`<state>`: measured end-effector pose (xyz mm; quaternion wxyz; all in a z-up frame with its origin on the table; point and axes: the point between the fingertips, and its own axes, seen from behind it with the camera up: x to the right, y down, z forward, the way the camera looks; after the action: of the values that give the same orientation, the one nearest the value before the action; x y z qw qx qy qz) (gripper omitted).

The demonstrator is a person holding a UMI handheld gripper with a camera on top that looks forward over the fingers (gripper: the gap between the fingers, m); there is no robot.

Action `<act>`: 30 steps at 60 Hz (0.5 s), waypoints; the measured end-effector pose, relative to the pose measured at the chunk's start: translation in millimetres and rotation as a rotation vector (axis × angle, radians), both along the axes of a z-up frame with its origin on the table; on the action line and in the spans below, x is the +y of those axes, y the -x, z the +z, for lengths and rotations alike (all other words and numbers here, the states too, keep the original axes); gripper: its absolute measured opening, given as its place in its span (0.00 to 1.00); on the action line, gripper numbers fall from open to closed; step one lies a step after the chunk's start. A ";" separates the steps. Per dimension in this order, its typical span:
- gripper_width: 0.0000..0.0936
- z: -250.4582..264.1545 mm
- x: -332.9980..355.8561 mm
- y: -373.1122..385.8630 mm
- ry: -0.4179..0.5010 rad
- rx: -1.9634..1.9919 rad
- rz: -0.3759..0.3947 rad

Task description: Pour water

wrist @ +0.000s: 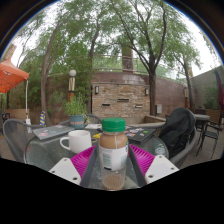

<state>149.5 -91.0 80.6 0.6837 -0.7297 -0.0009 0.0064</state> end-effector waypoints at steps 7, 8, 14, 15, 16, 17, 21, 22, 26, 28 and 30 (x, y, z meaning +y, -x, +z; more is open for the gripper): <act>0.45 -1.7 14.0 -8.6 -0.007 -0.024 -0.058; 0.45 -2.7 14.5 -7.5 -0.003 -0.015 -0.058; 0.45 -1.6 18.4 -2.6 0.023 0.032 -0.060; 0.45 -6.0 12.0 -1.5 0.028 0.026 -0.058; 0.45 -4.6 12.4 -0.6 0.034 0.025 -0.057; 0.45 -3.8 12.7 0.1 0.039 0.025 -0.057; 0.39 -4.6 16.4 -3.8 0.054 0.033 -0.073; 0.35 -4.4 17.3 -3.5 0.060 0.025 -0.074; 0.31 0.1 26.0 -5.4 0.084 -0.079 -0.071; 0.31 8.5 31.9 -9.3 0.081 -0.156 -0.084; 0.31 26.3 45.6 -12.5 0.087 -0.247 -0.076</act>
<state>162.0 -45.4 106.8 0.6458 -0.7535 -0.0570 -0.1095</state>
